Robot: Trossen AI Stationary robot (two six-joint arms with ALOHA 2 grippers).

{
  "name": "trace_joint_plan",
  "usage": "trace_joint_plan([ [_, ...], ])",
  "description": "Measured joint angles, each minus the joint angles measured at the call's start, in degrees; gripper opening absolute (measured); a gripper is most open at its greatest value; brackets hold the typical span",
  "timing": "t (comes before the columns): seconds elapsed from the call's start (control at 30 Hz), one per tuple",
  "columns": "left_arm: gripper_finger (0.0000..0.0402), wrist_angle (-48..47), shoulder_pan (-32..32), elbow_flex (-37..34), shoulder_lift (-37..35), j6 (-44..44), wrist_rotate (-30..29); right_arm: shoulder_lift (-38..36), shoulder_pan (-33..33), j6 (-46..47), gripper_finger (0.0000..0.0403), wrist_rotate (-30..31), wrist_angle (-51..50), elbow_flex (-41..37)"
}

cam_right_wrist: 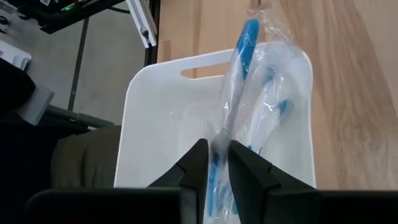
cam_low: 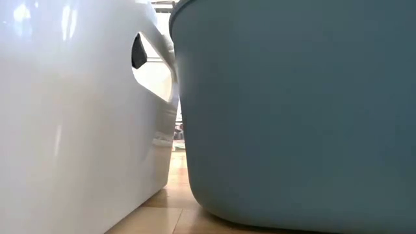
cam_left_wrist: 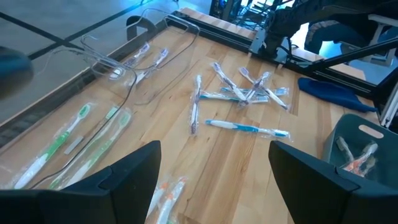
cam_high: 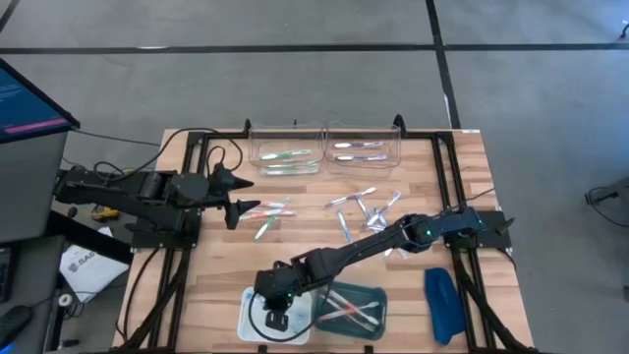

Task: Pick & Place Toothbrushes
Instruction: Put the blue toothbrush into the white bin

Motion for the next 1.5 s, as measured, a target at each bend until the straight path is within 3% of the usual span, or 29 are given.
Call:
trace_joint_plan([
  [0.87,0.0292,0.04,-0.01,0.0,0.0,0.01,0.28,0.0,0.02,-1.1,0.006,0.83,0.09,0.0],
  [1.03,0.0292,0.04,0.0,0.0,0.0,0.01,0.33,0.0,0.02,-1.05,0.0098,1.03,0.09,0.0],
  [1.3,0.0292,0.04,-0.01,0.0,0.0,0.01,0.37,0.0,0.0,-2.39,0.0209,2.79,1.2,0.0],
  [1.4,0.0292,0.04,0.0,0.0,0.0,0.01,0.37,0.0,0.0,-3.17,0.0215,2.79,2.36,0.0],
  [1.5,0.0292,0.04,0.0,0.0,0.01,0.01,0.39,0.0,0.0,-3.47,0.0183,2.79,2.25,0.0],
])
